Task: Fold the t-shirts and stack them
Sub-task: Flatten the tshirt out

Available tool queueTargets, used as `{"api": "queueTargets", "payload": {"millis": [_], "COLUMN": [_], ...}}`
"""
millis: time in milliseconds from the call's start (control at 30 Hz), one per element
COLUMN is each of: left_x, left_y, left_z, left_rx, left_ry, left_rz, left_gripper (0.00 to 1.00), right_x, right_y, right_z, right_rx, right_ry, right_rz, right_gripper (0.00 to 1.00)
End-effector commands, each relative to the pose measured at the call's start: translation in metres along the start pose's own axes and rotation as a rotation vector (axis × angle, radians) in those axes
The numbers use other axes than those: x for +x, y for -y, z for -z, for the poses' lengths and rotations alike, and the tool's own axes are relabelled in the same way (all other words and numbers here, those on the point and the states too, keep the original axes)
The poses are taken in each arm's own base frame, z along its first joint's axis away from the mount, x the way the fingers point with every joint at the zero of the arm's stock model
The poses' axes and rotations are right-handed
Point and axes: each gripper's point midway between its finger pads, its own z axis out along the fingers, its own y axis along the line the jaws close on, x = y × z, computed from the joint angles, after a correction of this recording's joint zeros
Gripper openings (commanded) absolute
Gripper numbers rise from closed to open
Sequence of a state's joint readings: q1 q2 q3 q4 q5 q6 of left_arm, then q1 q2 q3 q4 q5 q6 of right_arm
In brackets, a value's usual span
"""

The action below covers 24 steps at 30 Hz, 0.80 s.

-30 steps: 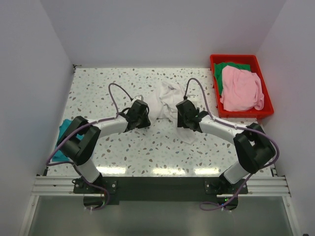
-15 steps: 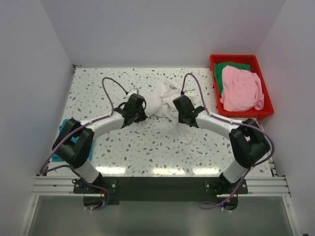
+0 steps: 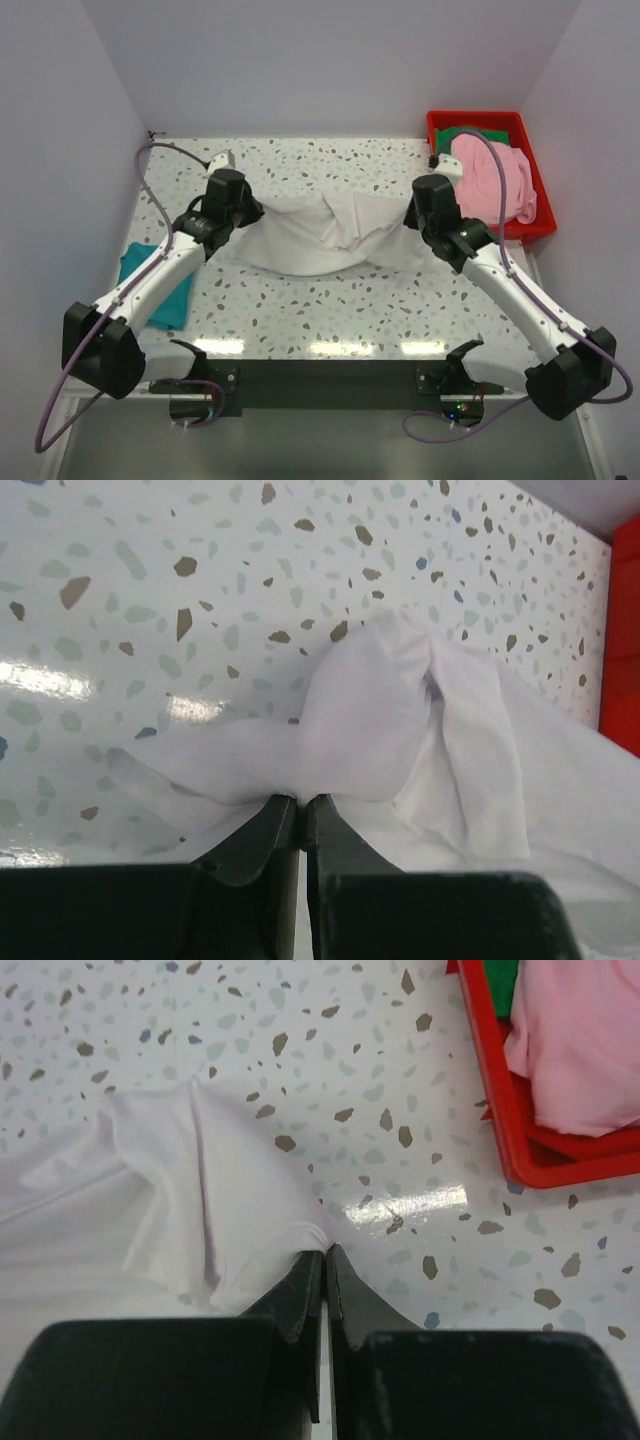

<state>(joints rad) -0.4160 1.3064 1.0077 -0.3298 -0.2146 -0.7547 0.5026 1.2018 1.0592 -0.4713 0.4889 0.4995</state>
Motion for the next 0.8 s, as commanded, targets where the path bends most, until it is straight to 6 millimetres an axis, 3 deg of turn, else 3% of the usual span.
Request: {"api": "queueTargets", "payload": {"millis": [0, 100, 200, 233, 267, 367, 433, 467, 500, 533, 600, 700, 767], "left_x": [-0.040, -0.052, -0.057, -0.052, -0.048, -0.032, -0.029, -0.025, -0.024, -0.022, -0.021, -0.008, 0.002], "left_y": [-0.008, -0.016, -0.018, -0.021, -0.019, -0.024, -0.031, -0.030, -0.030, -0.032, -0.033, -0.049, -0.068], "left_z": [0.025, 0.024, 0.007, -0.005, -0.010, -0.031, -0.043, -0.046, -0.049, -0.052, -0.052, -0.043, -0.035], "left_rx": [-0.020, -0.034, -0.027, -0.045, -0.034, -0.031, -0.031, -0.018, -0.009, -0.011, -0.007, -0.058, -0.132], "left_ry": [0.088, 0.102, 0.074, 0.047, 0.022, -0.047, -0.050, -0.068, -0.079, -0.091, -0.084, -0.095, -0.089], "left_rz": [-0.007, 0.001, 0.023, 0.032, 0.039, 0.073, 0.105, 0.111, 0.111, 0.100, 0.093, 0.096, 0.114], "left_gripper": [0.07, 0.08, 0.08, 0.08, 0.08, 0.10, 0.26, 0.38, 0.56, 0.62, 0.73, 0.80, 0.81], "right_x": [-0.029, -0.036, -0.036, -0.039, -0.032, -0.019, -0.002, 0.004, 0.012, 0.023, 0.037, 0.046, 0.051], "right_y": [0.016, 0.022, 0.025, 0.024, 0.022, 0.017, 0.018, 0.019, 0.019, 0.023, 0.028, 0.030, 0.032], "right_z": [0.022, 0.019, -0.002, -0.007, -0.020, -0.032, -0.043, -0.045, -0.049, -0.052, -0.056, -0.057, -0.057], "right_rx": [0.028, 0.037, 0.074, 0.071, 0.083, 0.075, 0.083, 0.084, 0.088, 0.096, 0.109, 0.111, 0.111], "right_ry": [0.062, 0.073, 0.043, 0.036, 0.001, -0.050, -0.089, -0.106, -0.125, -0.146, -0.177, -0.196, -0.210], "right_rz": [-0.010, -0.026, -0.027, -0.035, -0.025, -0.030, -0.025, -0.026, -0.023, -0.015, -0.005, 0.000, 0.005], "right_gripper": [0.00, 0.00, 0.00, 0.00, 0.00, 0.00, 0.00, 0.01, 0.04, 0.08, 0.24, 0.42, 0.46]}}
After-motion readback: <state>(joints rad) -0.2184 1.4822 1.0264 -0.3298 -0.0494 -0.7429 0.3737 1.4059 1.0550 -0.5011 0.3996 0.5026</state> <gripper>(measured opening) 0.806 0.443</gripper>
